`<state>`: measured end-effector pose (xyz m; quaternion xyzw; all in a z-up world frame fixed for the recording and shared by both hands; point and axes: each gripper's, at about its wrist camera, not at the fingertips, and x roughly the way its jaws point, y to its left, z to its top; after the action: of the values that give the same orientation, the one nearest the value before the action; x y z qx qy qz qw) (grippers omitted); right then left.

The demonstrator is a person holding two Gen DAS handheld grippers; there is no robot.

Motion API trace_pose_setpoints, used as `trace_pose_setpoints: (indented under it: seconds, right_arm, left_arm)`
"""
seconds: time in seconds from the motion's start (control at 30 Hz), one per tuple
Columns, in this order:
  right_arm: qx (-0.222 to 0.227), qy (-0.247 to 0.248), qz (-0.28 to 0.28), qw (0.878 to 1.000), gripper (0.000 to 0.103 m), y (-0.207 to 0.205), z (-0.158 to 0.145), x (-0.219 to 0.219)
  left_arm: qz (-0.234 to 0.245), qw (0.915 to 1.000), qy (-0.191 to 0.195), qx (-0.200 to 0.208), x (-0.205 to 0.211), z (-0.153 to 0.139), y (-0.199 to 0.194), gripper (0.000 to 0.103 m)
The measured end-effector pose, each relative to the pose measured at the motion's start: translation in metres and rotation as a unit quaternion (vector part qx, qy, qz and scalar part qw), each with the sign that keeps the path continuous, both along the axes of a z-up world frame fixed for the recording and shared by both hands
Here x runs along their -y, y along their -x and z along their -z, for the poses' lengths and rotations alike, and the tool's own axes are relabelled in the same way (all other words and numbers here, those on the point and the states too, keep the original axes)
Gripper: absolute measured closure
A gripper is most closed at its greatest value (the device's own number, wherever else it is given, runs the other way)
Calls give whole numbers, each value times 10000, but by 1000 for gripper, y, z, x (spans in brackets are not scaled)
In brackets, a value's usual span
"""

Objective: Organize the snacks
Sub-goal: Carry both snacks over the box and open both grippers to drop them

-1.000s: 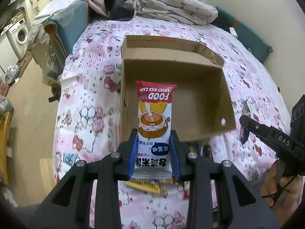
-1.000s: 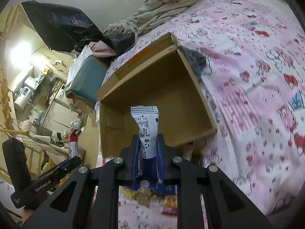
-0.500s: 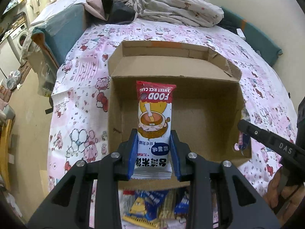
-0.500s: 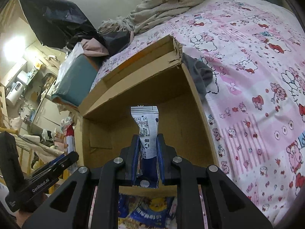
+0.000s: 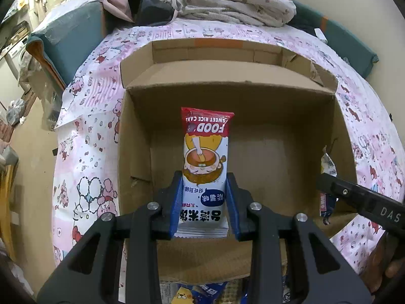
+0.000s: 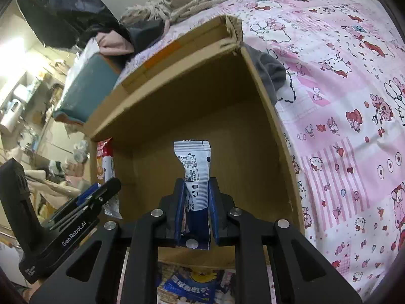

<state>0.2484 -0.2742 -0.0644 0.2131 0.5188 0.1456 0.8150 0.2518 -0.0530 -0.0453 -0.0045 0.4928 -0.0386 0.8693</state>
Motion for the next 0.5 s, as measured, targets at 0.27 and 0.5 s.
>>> trace_pose_setpoints:
  seconds: [0.27,0.5]
  right_arm:
    - [-21,39,-101,9999,80,-3,3,-7]
    - [10,7,68,10000,68,-2,-1,-2]
  left_arm:
    - [-19,9999,109,-46,-3,0,-1,74]
    - [32,9996,-3,273,-1,-12,10,17]
